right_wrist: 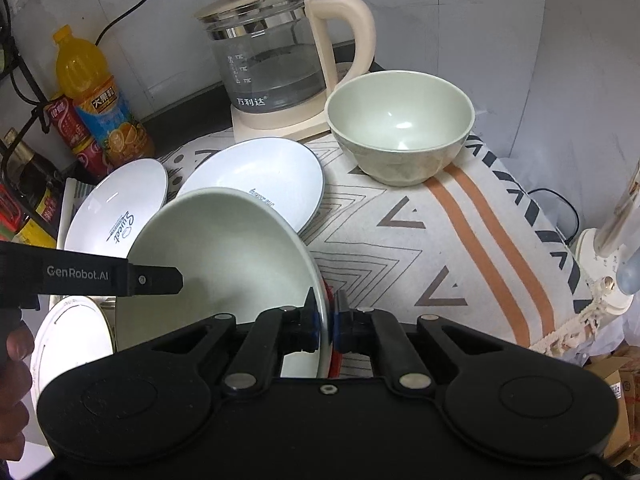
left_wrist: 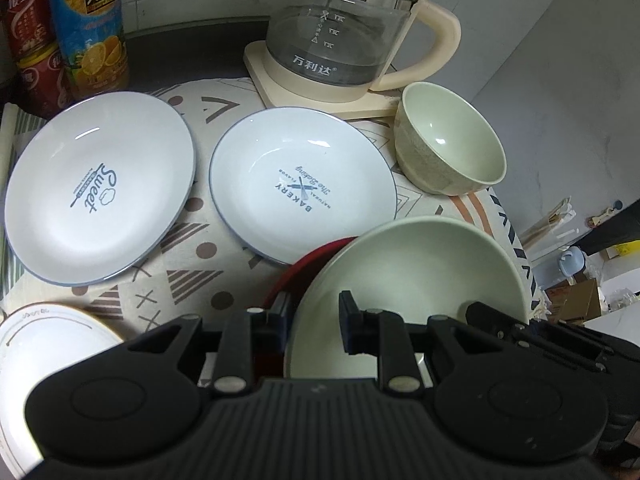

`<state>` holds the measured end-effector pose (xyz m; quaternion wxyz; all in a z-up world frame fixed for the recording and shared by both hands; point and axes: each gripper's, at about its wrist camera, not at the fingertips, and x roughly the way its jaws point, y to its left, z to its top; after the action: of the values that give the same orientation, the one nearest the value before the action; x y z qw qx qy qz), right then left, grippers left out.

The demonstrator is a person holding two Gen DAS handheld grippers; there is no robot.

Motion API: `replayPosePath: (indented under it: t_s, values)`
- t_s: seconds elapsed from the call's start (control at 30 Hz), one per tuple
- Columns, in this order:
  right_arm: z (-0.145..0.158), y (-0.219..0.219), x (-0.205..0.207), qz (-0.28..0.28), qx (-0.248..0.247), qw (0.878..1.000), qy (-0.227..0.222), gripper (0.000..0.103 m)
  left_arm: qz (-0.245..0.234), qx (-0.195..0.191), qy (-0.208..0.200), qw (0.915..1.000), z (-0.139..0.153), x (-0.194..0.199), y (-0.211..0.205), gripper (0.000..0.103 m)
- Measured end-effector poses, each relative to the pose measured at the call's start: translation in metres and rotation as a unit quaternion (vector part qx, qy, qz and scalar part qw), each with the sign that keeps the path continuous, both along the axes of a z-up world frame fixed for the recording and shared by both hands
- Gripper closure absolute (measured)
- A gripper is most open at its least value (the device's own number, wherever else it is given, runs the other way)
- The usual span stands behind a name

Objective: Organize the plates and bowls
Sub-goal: 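Lower the large green bowl into the red-and-black bowl, open both grippers, then move both grippers to the small pale green bowl and grasp its rim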

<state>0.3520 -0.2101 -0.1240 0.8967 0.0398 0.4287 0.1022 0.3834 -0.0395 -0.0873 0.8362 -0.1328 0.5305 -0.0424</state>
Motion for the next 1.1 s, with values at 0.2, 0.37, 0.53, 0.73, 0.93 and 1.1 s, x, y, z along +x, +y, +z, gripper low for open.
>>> replayPosePath:
  t_s: [0.2,0.37,0.53,0.73,0.93,1.1]
  values:
    - [0.000,0.004,0.004,0.009,-0.004,1.000,-0.005,0.092,0.007,0.009,-0.019,0.9998,0.013,-0.004,0.004,0.081]
    - [0.002,0.011,0.006,0.017,-0.011,1.000,-0.014,0.091,0.017,0.014,-0.024,0.9995,0.019,-0.005,0.013,0.081]
    - [0.007,0.007,0.010,0.016,0.007,1.000,-0.005,0.079,0.021,0.014,-0.032,0.9992,0.025,-0.002,0.014,0.078]
    - [0.021,-0.009,0.004,0.000,0.013,0.999,-0.034,0.058,0.011,0.012,-0.050,0.9986,0.030,0.009,-0.002,0.055]
    - [0.028,-0.039,0.010,-0.036,0.018,0.998,-0.050,0.058,-0.010,0.008,-0.061,0.9981,0.032,0.026,-0.027,0.053]
    - [0.028,-0.062,0.017,-0.063,0.021,0.996,-0.052,0.055,-0.026,0.009,-0.065,0.9975,0.032,0.039,-0.047,0.052]
